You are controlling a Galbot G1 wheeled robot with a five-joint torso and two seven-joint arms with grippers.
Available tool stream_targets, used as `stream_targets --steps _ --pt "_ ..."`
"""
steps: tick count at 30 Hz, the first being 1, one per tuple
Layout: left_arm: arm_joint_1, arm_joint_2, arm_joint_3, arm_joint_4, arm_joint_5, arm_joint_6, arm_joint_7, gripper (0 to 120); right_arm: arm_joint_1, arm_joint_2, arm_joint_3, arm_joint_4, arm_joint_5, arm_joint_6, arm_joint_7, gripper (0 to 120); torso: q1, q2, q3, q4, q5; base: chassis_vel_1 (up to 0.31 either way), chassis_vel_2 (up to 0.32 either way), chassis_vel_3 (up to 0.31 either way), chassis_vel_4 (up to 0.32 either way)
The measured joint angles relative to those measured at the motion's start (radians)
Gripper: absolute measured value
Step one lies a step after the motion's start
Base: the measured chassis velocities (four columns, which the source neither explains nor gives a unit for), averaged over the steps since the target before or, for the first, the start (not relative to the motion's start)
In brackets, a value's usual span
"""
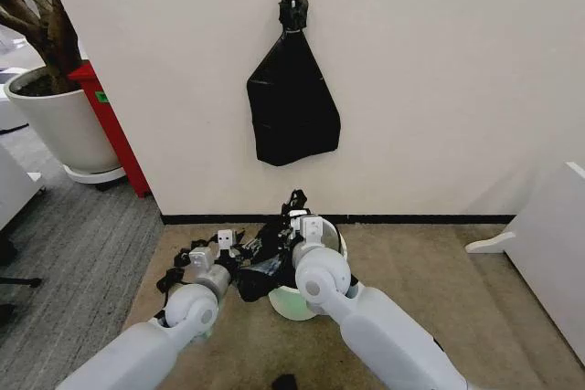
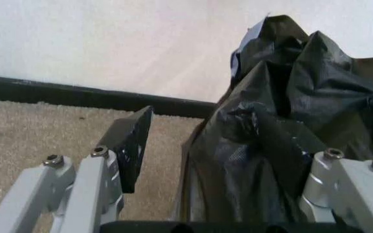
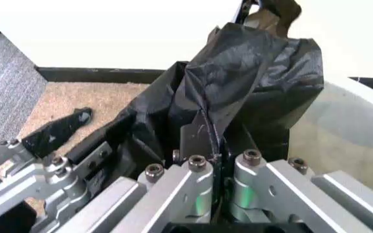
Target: Place the garbage bag over the trash bin.
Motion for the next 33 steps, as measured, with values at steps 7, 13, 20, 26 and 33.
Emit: stream_targets --steps 7,13,20,26,33 --pt "0.027 0.005 -0.012 -0.023 0.005 -0.005 0.000 61 0.007 0.001 0.000 -0.008 -0.006 0.000 -0.003 0 0.000 0.000 0.000 0.0001 0.0001 0.000 0.000 0.000 0.000" --pt "0.038 0.005 -0.028 -0.045 0.006 -0.014 0.002 61 0.007 0.005 -0.002 -0.013 -0.017 0.000 -0.010 0 0.000 0.000 0.000 0.0001 0.0000 0.000 0.000 0.000 0.000" --pt "0.023 0.005 -0.014 -0.040 0.009 0.011 0.000 61 0.005 0.006 -0.008 -0.010 -0.032 0.000 -0.015 0 0.000 0.000 0.000 0.0000 0.0000 0.000 0.000 0.000 0.000" --pt "-0.011 0.005 -0.006 -0.034 -0.005 0.105 -0.005 53 0.007 -0.002 -0.018 -0.003 -0.045 0.005 -0.023 0 0.000 0.000 0.000 0.0000 0.0000 0.000 0.000 0.000 0.000" --pt "-0.049 0.004 0.000 -0.028 -0.022 0.220 -0.021 53 -0.004 -0.005 -0.018 0.000 -0.064 0.018 -0.041 0 0.000 0.000 0.000 0.0000 0.0001 0.000 0.000 0.000 0.000"
